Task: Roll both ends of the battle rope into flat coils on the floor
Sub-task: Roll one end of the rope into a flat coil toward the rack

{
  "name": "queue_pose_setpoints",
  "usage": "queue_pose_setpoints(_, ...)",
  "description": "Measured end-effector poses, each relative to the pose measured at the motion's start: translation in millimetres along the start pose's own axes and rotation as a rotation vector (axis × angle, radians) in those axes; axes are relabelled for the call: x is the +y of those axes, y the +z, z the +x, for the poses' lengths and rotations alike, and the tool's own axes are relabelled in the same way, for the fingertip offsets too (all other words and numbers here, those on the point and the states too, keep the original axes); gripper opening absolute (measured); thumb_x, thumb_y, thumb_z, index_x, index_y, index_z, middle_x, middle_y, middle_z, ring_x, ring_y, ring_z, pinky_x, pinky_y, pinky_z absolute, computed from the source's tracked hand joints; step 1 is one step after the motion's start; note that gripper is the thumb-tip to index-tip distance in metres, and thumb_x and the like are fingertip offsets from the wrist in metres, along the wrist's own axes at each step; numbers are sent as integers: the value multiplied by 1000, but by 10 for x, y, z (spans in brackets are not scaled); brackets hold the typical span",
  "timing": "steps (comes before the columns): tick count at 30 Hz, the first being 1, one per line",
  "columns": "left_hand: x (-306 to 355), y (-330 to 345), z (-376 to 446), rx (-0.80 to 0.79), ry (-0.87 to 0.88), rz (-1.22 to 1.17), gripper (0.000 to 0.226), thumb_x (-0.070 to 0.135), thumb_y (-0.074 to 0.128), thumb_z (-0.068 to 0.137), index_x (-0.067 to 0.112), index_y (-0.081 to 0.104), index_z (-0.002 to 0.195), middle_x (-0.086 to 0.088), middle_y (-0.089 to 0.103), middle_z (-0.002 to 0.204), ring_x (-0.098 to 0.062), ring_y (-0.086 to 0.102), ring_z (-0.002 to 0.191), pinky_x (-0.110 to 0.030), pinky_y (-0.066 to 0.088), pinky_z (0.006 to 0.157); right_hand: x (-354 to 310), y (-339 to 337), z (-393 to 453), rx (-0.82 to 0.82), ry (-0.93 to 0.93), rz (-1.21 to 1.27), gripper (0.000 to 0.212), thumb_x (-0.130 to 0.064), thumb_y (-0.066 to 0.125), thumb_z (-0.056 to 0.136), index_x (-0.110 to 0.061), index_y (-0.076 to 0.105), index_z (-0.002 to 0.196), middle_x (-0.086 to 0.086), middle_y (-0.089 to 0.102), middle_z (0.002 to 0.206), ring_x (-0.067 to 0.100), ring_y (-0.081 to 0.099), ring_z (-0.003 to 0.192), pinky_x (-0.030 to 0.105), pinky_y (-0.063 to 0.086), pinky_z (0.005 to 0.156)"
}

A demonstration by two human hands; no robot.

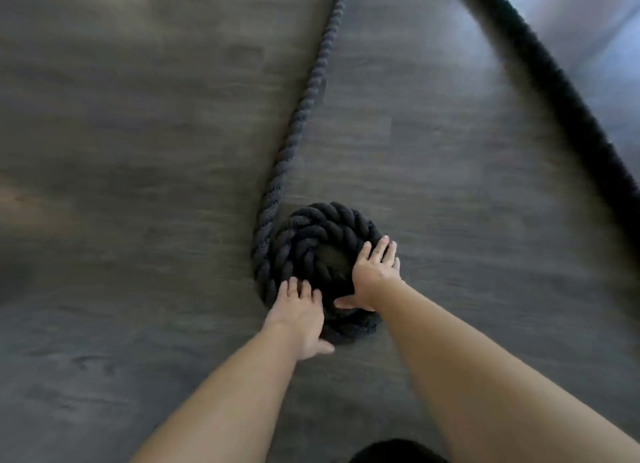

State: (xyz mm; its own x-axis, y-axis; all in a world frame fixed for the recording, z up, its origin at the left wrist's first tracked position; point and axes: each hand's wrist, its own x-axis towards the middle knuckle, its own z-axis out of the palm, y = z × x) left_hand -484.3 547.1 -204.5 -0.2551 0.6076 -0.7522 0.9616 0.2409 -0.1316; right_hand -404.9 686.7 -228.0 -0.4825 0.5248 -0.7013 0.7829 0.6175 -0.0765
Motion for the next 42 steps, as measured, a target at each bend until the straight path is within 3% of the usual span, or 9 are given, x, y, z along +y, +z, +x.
queue_pose_setpoints(9,-655,-345,230,78,143,327,154,54,88,63,10,-29,152,-7,-33,162,-27,-20,152,-59,-2,121,-7,-140,186,11,-15,-79,146,-75,71,67,4,-17,151,39,-21,153,54,-17,144,62,6,117)
queue_pose_setpoints(19,-804,-304,714,215,312,476,62,20,27,105,-8,4,156,-28,-1,164,-42,-2,153,-60,-9,119,35,-189,322,14,-71,-135,144,-77,69,68,2,-18,152,37,-23,153,53,-17,144,65,12,115)
queue_pose_setpoints(22,-819,-205,832,177,320,523,83,38,65,87,-14,35,145,-38,40,147,-56,29,141,-61,-9,119,66,-214,354,27,-102,-158,144,-78,67,68,2,-18,152,37,-24,153,53,-17,144,65,13,115)
queue_pose_setpoints(25,-848,-190,907,102,258,452,128,72,56,78,-18,-1,148,-47,11,153,-63,3,143,-67,1,117,82,-308,407,4,-115,-169,144,-76,70,68,0,-20,151,35,-27,154,51,-20,144,66,14,115)
queue_pose_setpoints(27,-782,-298,834,143,277,390,140,77,62,73,-20,-5,147,-47,0,153,-62,3,144,-69,2,116,78,-396,453,-15,-124,-182,144,-74,71,69,0,-22,151,32,-29,154,49,-23,144,66,15,115)
queue_pose_setpoints(31,-790,-354,900,125,228,357,155,66,91,46,-26,11,142,-53,28,142,-62,-15,142,-68,-9,114,81,-526,542,-26,-136,-220,143,-74,70,70,-3,-23,151,28,-32,155,46,-25,145,67,14,115)
queue_pose_setpoints(33,-779,-333,967,109,195,375,156,72,84,55,-26,-1,141,-51,20,147,-62,-9,143,-69,-15,111,100,-550,564,-13,-132,-197,142,-72,72,70,-6,-23,152,24,-34,155,45,-24,145,66,12,116)
queue_pose_setpoints(36,-772,-308,942,171,222,340,159,87,68,57,-21,-9,145,-46,0,155,-59,0,146,-68,3,116,113,-506,523,10,-93,-40,139,-62,77,73,-14,-25,153,18,-37,155,46,-22,146,62,11,118)
queue_pose_setpoints(42,-628,-504,939,169,155,349,161,94,60,56,-22,-6,146,-46,4,154,-59,3,146,-72,14,114,48,-526,373,72,283,530,123,-46,75,84,-16,-21,154,25,-25,158,45,-10,149,59,20,117)
